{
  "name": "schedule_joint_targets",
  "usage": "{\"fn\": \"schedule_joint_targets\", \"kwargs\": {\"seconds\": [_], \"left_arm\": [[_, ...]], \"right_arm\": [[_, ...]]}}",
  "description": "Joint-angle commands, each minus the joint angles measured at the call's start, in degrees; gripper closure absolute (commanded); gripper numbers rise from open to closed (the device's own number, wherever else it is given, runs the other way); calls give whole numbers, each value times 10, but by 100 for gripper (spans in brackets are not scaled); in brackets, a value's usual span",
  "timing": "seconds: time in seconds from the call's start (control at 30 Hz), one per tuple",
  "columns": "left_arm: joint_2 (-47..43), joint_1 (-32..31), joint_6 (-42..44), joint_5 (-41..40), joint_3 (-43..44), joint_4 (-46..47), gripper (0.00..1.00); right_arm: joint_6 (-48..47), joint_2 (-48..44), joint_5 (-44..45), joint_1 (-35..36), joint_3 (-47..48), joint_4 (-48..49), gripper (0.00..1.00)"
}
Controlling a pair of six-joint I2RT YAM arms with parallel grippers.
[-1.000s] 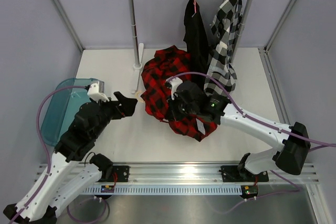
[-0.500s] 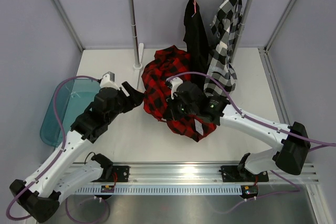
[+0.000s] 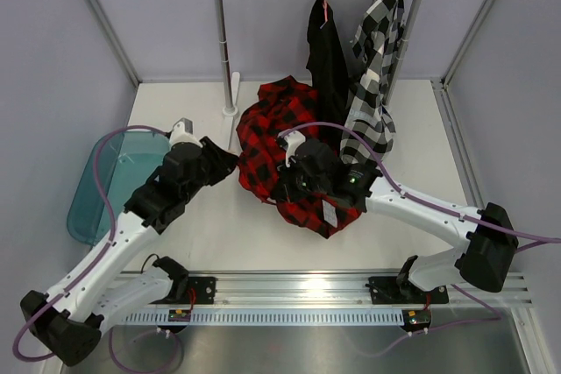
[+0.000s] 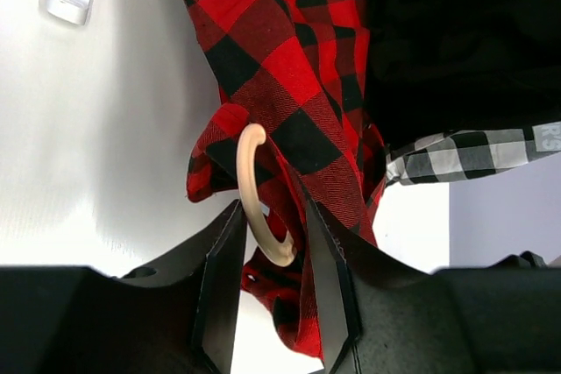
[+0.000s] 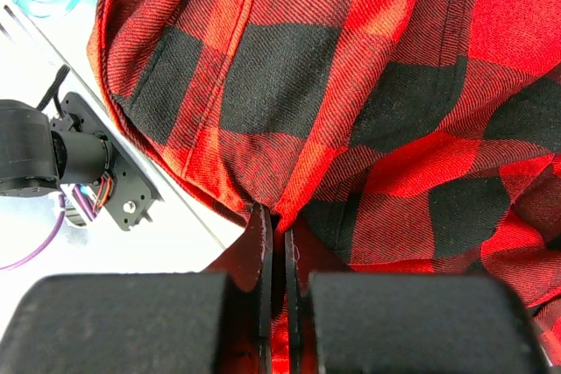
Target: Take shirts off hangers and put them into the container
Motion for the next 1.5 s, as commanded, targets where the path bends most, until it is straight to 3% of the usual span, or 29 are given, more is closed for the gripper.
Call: {"fn": "schedule_joint_targets", "kwargs": {"seconds": [0.0,0.13,0.27,0.37,0.5,0.53,0.63,0.67,0.97,1.23,1.47], "left_arm": [[13,0,-20,-8,19,34,63],[20,0,-24,-6,19,33,71],[20,0,-22,-20,24,30,100],[23,0,-13,-31,38,30,100],[37,0,9,-45,71,25,100],[46,0,29,-45,90,24,100],[68,0,74,-43,135,6,100],[70,0,80,-43,144,1,100],[93,-10,153,-30,251,-28,100],[127,-51,127,-87,308,-50,100],[118,-51,80,-150,310,-85,100]], "right_arm": [[6,-23,2,6,1,54,100],[5,-26,8,6,-4,57,100],[6,-26,12,6,-12,62,100],[6,-33,15,6,-16,63,95],[-13,-58,20,7,-3,38,69],[-19,-64,22,8,3,29,56],[-41,-92,32,9,27,-6,37],[-44,-98,41,11,41,-13,35],[-54,-92,65,16,138,-32,33],[-35,-23,109,83,164,58,37],[-59,22,190,122,108,172,38]]}}
